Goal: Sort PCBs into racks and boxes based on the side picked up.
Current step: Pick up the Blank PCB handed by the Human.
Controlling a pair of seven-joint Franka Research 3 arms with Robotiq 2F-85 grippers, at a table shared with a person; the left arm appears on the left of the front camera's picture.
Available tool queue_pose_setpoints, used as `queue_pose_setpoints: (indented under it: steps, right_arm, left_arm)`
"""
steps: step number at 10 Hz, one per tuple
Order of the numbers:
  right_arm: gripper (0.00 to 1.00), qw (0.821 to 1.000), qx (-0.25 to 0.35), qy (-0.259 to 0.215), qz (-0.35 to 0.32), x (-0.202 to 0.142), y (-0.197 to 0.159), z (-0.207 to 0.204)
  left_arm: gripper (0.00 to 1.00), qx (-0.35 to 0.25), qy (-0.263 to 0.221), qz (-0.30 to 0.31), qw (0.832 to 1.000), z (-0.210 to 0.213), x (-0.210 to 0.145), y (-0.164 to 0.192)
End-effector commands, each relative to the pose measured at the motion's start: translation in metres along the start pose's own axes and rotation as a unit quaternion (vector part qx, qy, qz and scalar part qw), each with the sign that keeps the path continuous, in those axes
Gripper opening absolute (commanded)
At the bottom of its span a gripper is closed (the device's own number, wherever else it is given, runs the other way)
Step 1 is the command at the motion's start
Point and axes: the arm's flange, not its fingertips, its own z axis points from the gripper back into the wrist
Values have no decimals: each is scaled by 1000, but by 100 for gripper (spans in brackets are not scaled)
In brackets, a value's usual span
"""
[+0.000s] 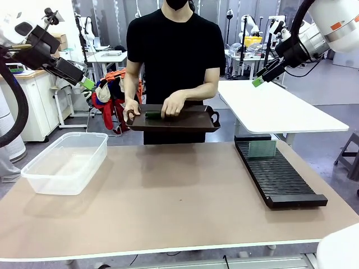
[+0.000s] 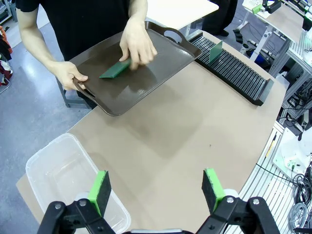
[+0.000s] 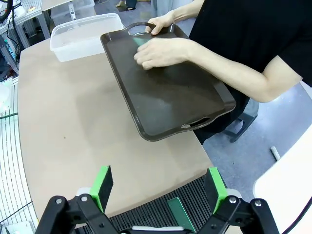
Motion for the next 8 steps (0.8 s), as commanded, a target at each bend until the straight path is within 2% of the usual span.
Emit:
queue_pose_setpoints:
  steps: [1,8]
  right_arm:
    - [100,1000,0,3,0,1,0,-3]
    - [100,1000,0,3,0,1,0,-3]
  left_arm:
    - [100,-6,1,1,1000,0,-2,1]
    - [100,-6,1,1,1000,0,-2,1]
